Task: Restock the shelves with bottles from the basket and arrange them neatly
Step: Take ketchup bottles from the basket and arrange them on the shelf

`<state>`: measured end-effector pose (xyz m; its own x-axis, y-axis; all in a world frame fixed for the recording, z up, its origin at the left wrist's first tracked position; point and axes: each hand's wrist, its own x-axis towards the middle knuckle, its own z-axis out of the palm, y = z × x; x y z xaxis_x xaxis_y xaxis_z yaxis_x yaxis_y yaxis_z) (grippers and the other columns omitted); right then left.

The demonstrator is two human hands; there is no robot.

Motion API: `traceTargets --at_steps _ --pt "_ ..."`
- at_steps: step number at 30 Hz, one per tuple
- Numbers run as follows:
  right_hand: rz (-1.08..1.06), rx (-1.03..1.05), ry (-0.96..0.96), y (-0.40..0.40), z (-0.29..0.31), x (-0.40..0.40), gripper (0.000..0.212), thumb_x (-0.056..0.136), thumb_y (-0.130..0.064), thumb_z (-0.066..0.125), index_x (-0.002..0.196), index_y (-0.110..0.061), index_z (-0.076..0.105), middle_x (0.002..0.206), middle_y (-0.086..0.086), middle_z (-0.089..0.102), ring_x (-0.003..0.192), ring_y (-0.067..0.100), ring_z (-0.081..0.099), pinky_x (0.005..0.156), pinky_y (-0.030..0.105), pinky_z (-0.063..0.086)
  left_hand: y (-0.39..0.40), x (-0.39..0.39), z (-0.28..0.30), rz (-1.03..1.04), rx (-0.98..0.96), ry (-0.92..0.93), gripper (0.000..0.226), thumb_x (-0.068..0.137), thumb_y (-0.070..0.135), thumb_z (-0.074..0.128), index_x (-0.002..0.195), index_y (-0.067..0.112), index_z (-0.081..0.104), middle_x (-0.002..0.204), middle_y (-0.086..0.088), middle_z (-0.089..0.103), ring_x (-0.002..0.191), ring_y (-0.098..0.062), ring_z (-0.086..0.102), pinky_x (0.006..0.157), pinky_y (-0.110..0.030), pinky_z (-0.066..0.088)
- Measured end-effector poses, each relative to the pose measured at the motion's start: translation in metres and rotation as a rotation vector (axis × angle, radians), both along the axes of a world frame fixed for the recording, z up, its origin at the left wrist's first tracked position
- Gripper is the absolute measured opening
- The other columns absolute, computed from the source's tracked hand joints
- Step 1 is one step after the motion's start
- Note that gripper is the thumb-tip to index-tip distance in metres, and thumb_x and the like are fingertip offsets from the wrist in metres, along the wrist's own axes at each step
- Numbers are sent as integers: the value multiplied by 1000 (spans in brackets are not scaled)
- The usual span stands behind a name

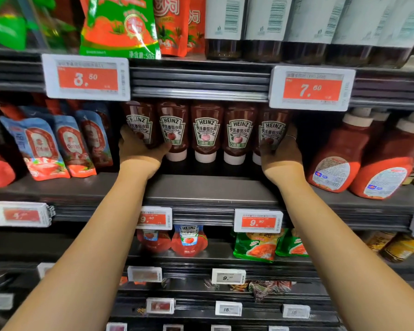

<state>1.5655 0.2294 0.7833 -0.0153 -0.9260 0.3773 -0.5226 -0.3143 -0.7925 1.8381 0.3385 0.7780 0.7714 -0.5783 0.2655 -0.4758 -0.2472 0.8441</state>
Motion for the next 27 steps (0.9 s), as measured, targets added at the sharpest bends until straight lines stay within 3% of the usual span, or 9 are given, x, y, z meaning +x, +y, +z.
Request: traceTargets --at_steps 7,12,16,19,22,25,27 --pt "-29 26 24 3 -6 2 67 100 -22 56 157 -13 24 139 14 60 120 38 60 86 23 39 1 7 -7 -35 -22 3 107 73 40 88 153 8 25 154 -13 42 143 -34 39 117 -44 34" --pt "-55 14 60 13 -5 -1 77 95 -25 66 158 -13 24 142 11 59 125 35 59 93 23 41 12 -2 -2 -40 -25 -18 108 78 39 83 158 7 17 160 -14 32 147 -36 28 121 -43 27" --pt "-54 83 160 28 -6 -13 83 93 -27 70 158 -11 21 146 14 56 130 34 55 107 37 45 32 -16 1 -73 -103 -42 92 82 31 79 154 7 27 154 -18 37 142 -37 33 117 -40 30" --pt "-36 145 268 45 -8 -24 69 94 -29 68 153 -14 36 139 13 61 126 33 58 103 37 47 49 -20 -2 -119 -117 -12 71 84 34 76 140 3 47 142 -20 53 131 -38 47 112 -43 39" --pt "-56 104 347 72 -5 -33 44 95 -32 67 133 -13 57 126 10 67 116 28 62 88 27 43 65 -14 -11 -130 -78 -52 52 83 44 71 120 8 64 121 -17 64 112 -33 60 93 -40 50" --pt "63 -12 355 107 -9 -42 33 95 -24 67 126 -13 63 119 2 70 110 14 64 92 22 45 85 -16 -16 -232 -143 -117 45 79 53 65 110 20 65 113 -7 67 100 -22 65 90 -38 54" --pt "130 -98 380 129 -18 -50 27 97 -21 64 123 -14 67 117 -1 71 111 14 63 96 25 46 98 -21 -23 -275 -214 -177 35 80 49 64 110 30 64 113 1 66 96 -12 65 90 -24 52"
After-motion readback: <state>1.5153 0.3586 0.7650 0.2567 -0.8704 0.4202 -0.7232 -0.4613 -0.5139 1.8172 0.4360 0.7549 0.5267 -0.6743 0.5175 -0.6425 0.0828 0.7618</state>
